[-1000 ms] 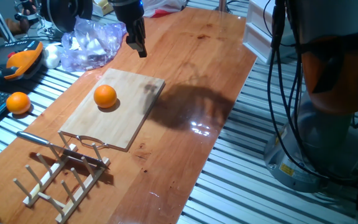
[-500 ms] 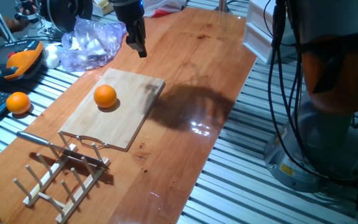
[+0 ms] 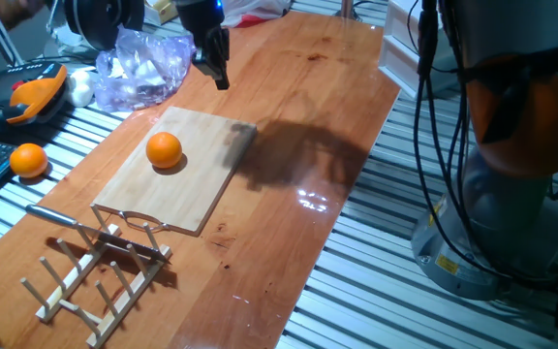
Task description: Chop the orange
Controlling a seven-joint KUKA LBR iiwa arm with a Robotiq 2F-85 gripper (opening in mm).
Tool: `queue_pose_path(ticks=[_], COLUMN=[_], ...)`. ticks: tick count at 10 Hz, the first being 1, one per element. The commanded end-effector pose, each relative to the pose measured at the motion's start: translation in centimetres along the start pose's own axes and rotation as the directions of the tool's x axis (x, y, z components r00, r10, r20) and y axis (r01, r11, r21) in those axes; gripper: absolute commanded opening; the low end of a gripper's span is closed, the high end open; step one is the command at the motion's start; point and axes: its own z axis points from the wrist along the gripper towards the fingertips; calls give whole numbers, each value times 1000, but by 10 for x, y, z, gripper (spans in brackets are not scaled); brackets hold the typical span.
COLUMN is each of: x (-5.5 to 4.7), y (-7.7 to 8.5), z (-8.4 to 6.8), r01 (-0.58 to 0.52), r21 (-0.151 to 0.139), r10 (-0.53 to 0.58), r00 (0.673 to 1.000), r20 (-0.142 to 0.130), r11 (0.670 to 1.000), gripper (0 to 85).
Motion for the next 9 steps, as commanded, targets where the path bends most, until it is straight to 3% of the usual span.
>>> queue_pose_path(ticks=[1, 2, 3, 4, 6, 7, 8, 9], x=[0, 0, 0, 0, 0, -10, -22, -27], y=[0, 0, 0, 0, 0, 21, 52, 81], z=[0, 0, 0, 0, 0, -5, -11, -13], r01=[5, -26, -28, -40, -79, -116, -142, -172], r21=[-3, 10, 2, -41, -57, -60, -43, -11], r10=[-5, 26, 28, 40, 78, 115, 142, 172], r00=[1000, 1000, 1000, 999, 997, 993, 990, 985], r20=[-12, 4, 15, 14, -9, -17, -18, -6], r11=[1000, 1000, 1000, 998, 995, 991, 989, 985], gripper=[0, 0, 0, 0, 0, 0, 0, 0])
